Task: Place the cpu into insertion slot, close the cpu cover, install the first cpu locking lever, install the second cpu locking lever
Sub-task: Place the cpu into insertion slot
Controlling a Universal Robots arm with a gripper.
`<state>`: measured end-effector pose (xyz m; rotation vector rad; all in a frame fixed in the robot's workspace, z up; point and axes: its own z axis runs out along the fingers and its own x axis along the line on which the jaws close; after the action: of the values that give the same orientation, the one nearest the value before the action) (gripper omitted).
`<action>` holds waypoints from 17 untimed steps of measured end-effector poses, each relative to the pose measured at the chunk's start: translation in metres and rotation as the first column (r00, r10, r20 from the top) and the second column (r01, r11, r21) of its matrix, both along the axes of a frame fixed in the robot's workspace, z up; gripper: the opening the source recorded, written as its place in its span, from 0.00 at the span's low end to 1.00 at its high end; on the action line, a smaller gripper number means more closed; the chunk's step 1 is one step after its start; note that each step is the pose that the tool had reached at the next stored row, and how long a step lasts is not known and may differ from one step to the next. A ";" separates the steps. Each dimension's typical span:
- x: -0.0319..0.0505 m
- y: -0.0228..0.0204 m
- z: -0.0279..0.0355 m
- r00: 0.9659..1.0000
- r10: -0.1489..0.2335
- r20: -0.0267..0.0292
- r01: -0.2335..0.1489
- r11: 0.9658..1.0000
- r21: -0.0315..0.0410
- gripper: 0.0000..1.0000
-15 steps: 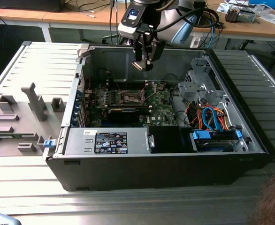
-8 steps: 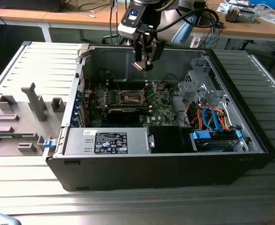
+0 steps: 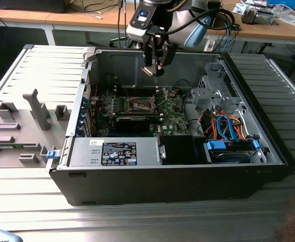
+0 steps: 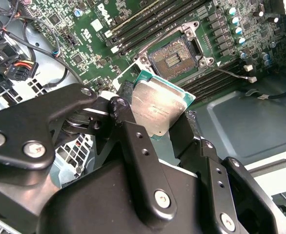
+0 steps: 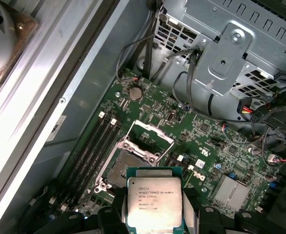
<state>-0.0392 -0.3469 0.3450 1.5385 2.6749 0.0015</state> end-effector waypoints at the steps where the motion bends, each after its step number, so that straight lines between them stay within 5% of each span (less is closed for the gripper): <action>1: 0.0000 0.0000 0.0000 1.000 0.000 0.000 0.000 1.000 0.000 0.55; 17: 0.0000 -0.0008 -0.0001 1.000 -0.012 0.000 0.012 1.000 -0.003 0.55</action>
<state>-0.0392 -0.3476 0.3450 1.5540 2.6642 -0.0029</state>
